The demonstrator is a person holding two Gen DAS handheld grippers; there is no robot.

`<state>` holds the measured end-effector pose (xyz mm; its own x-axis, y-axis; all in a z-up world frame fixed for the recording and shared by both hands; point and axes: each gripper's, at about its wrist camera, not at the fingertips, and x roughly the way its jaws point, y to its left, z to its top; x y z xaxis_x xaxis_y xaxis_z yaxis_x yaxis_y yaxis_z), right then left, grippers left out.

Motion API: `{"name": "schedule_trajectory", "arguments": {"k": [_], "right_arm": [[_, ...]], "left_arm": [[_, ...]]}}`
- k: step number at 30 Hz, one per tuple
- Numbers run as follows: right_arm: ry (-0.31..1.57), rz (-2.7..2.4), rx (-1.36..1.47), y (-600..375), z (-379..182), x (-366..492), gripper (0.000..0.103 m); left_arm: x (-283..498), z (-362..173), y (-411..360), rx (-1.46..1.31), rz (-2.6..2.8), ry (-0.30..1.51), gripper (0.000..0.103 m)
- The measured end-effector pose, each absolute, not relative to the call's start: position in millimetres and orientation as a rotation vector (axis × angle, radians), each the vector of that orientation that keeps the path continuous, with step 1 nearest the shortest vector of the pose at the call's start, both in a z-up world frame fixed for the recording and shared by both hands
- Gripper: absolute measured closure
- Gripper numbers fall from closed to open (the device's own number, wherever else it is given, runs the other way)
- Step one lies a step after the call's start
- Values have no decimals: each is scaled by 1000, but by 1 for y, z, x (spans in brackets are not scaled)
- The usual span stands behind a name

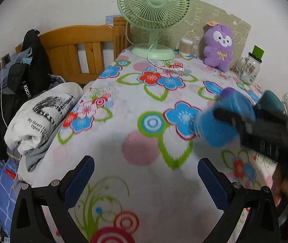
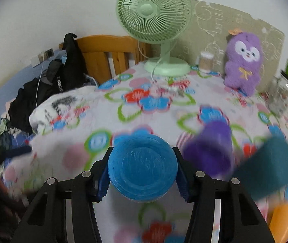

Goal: Flip cup upside down
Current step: 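Lift the blue cup with the right gripper and rotate it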

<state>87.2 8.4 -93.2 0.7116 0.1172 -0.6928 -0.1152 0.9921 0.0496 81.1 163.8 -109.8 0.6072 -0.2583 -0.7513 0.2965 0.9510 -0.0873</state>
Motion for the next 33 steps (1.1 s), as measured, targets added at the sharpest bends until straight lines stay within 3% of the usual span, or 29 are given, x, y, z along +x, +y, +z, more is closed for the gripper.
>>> {"name": "schedule_trajectory", "arguments": {"k": [12,18,21,27,31,33], "right_arm": [[691,38,31,6,-101,-46,46],[860,81,47,-4,-87,8,46],[997,124,55,-4,-97,29,40],[1095,99,-78,9,-93,38,27],[1107,108,-102,9,-78,43,27],[1147,105,-134,11,-78,46,33]], "left_arm": [[37,-104,159,63,-360,850,0],[23,-96,158,70,-362,835,0],[17,-91,164,80,-346,816,0],[24,-91,191,29,-286,818,0],[27,-93,195,29,-289,820,0],[28,-94,195,31,-297,820,0]]}}
